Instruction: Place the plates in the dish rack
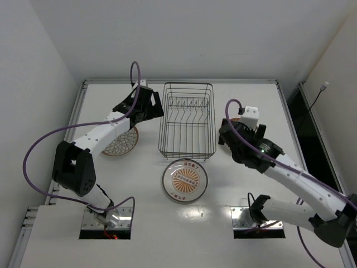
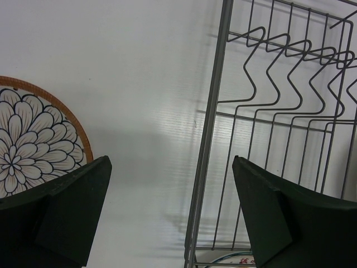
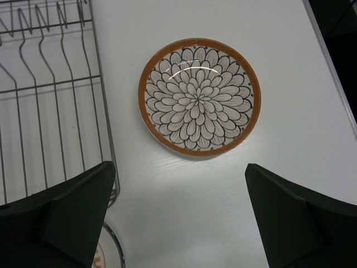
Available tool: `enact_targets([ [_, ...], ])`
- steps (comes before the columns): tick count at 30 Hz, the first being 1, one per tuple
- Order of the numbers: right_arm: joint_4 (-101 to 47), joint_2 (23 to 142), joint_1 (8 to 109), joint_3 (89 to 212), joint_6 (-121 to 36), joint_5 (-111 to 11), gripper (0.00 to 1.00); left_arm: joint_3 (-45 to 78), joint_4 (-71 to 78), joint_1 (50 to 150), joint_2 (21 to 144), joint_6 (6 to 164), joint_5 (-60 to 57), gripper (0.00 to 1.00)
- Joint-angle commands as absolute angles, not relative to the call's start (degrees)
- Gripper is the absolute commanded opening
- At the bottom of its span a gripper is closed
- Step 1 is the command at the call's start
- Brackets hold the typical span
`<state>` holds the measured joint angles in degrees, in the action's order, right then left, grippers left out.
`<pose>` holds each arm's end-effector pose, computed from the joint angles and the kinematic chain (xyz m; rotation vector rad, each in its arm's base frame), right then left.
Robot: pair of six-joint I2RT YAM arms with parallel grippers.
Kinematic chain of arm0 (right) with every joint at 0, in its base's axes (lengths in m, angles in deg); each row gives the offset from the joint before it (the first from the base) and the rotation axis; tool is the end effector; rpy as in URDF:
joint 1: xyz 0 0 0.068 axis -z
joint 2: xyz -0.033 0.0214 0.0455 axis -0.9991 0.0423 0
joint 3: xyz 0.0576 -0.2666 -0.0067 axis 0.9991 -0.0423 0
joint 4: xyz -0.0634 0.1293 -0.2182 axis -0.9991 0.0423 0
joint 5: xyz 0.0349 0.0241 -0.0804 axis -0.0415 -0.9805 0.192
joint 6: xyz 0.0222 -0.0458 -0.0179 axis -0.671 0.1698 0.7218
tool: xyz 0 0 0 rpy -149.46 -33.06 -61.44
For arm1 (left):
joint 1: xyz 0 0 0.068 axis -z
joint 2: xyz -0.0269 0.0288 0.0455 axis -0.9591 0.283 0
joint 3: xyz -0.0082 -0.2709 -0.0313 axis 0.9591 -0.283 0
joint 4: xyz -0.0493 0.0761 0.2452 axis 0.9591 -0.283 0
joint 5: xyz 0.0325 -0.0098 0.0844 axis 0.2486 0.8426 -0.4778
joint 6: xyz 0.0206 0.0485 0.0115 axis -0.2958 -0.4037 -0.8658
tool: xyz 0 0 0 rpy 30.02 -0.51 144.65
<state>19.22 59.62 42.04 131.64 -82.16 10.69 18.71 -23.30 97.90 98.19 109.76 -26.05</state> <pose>0.1539 0.1161 0.3197 0.3952 1.9971 -0.1519 0.3317 -0.1390 0.2927 -0.3767 2.2365 -0.2347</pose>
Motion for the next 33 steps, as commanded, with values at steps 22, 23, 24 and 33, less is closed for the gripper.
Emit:
enact_targets([
  [22,-8.24,69.55,111.91,110.89,-73.53,-66.71,1.0,18.3,-21.62,97.73,97.7,108.78,-26.54,0.88],
  [23,-9.12,70.78,113.31,110.88,-73.53,-68.04,1.0,18.3,-21.62,97.73,97.7,108.78,-26.54,0.88],
  [24,-10.17,72.27,113.85,110.27,-74.32,-69.36,1.0,18.3,-21.62,97.73,97.7,108.78,-25.93,0.88],
  [33,-27.49,89.58,114.73,106.31,-83.37,-76.58,0.72,18.3,-21.62,97.73,97.7,108.78,-25.93,0.89],
])
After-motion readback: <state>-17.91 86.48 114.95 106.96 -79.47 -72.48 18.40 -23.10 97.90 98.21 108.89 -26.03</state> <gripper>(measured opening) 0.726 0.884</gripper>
